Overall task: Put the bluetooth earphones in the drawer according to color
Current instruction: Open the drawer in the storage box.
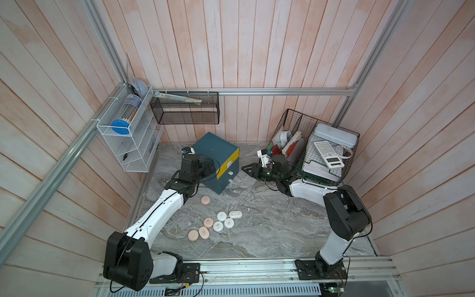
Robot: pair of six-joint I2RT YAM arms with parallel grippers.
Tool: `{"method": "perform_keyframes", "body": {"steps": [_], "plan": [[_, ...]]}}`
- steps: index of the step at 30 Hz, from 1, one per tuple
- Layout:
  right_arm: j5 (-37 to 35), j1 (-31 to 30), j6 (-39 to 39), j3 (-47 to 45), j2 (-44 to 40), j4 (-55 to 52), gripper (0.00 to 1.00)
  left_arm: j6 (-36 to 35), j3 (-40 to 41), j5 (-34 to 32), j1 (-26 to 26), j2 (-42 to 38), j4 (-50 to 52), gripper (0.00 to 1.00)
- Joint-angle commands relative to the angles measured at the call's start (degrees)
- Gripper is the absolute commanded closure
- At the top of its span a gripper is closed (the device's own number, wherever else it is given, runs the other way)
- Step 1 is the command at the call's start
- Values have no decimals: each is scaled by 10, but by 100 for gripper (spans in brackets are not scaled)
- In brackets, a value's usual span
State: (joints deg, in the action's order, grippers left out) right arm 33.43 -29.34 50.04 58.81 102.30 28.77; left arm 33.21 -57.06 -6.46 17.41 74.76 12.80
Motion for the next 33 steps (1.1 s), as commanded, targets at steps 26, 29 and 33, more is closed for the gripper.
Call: {"method": "perform_keyframes", "body": {"steps": [26, 29, 33], "plan": [[64, -39, 90, 112, 166, 100, 47, 1, -1, 13, -38, 33, 5, 0], [63, -41, 94, 113, 172, 103, 47, 1, 0, 15, -39, 35, 2, 0], [67, -44, 101, 120, 179, 110, 50, 2, 3, 18, -39, 36, -1, 0]]}}
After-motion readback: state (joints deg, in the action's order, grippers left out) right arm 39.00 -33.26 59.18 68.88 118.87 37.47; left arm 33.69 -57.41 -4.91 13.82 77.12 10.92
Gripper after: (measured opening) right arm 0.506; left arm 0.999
